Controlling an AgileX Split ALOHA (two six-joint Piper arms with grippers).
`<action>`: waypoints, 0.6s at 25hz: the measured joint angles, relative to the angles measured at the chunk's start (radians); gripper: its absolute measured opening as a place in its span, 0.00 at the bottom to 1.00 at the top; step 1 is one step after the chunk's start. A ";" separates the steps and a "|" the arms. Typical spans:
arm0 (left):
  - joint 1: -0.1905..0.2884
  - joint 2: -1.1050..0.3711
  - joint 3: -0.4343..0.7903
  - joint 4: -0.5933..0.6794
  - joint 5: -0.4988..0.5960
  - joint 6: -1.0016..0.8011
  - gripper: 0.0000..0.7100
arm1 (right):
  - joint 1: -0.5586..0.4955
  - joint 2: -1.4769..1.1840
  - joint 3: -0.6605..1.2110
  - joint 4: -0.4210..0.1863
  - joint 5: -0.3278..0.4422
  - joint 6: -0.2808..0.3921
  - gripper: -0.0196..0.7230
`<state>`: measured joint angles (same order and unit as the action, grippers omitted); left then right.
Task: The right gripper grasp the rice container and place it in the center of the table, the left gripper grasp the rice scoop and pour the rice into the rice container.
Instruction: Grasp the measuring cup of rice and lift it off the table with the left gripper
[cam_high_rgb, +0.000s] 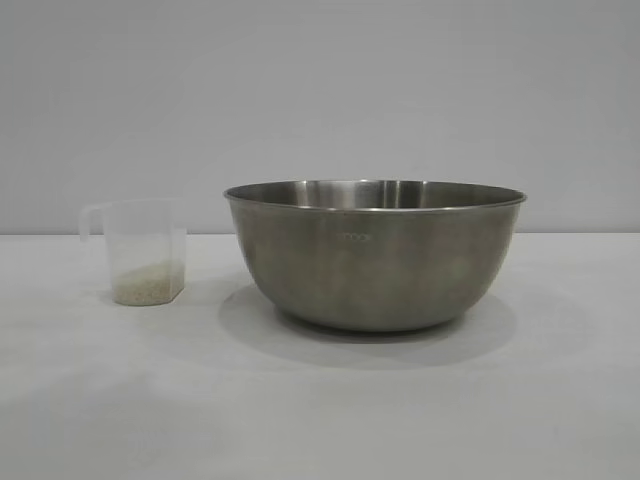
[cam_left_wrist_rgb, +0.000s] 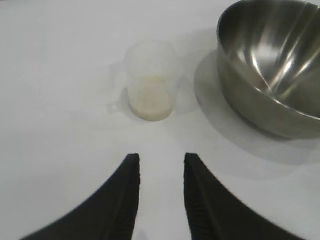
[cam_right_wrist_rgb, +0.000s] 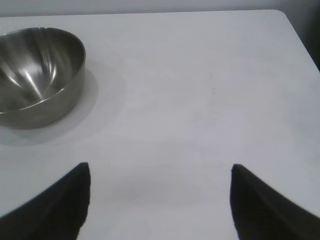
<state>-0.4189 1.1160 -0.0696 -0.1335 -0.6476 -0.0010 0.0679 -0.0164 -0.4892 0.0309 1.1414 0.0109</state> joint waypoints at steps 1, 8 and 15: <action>0.000 0.019 0.000 0.002 -0.012 0.000 0.28 | 0.000 0.000 0.000 0.000 0.000 0.000 0.74; 0.000 0.219 0.000 0.015 -0.179 -0.002 0.28 | 0.000 0.000 0.000 0.000 0.000 0.000 0.74; 0.000 0.537 -0.006 0.008 -0.471 -0.002 0.35 | 0.000 0.000 0.000 0.000 0.000 0.000 0.74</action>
<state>-0.4189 1.6527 -0.0757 -0.1251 -1.1185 -0.0029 0.0679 -0.0164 -0.4892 0.0309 1.1414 0.0109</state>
